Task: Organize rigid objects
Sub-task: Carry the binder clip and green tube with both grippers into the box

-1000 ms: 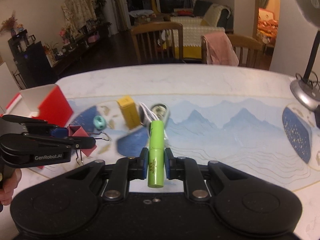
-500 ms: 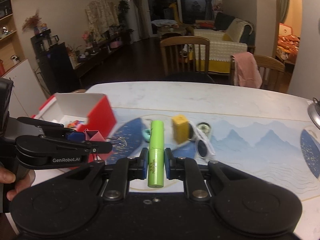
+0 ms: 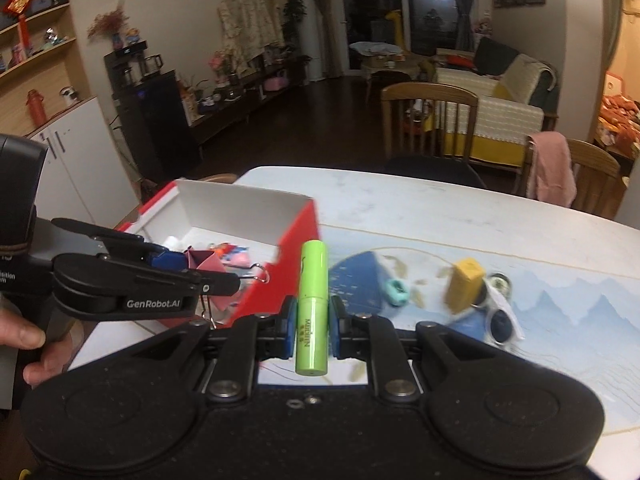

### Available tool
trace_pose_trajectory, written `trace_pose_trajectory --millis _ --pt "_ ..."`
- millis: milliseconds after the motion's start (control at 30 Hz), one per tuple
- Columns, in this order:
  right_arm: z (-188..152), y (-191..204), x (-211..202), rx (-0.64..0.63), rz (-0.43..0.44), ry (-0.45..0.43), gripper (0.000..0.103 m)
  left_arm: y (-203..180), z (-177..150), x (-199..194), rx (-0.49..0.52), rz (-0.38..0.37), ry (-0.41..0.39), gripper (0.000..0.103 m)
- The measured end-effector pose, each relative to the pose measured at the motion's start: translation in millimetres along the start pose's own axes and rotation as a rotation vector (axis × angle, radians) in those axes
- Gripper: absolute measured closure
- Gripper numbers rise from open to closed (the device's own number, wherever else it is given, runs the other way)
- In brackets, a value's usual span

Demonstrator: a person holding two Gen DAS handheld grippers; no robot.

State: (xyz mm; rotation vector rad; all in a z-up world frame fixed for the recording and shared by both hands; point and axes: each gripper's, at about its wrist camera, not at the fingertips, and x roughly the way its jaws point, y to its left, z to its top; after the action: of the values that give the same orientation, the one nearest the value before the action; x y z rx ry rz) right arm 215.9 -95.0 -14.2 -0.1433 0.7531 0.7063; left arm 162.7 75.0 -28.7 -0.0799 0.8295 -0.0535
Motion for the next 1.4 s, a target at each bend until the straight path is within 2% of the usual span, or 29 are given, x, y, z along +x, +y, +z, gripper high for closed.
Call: trace_pose_trajectory --millis 433,800,1067,1400 --pt "23 65 48 -0.054 0.026 0.026 0.088 89 -2 -1 -0.027 0.07 0.013 0.073" --pt "35 92 97 -0.071 -0.01 0.062 0.088 151 11 30 -0.027 0.144 0.058 0.073" --pt "49 101 147 -0.088 -0.033 0.103 0.088 173 17 72 -0.007 0.172 0.123 0.073" --pt "47 102 206 -0.116 -0.056 0.183 0.088 182 20 116 0.027 0.182 0.191 0.073"
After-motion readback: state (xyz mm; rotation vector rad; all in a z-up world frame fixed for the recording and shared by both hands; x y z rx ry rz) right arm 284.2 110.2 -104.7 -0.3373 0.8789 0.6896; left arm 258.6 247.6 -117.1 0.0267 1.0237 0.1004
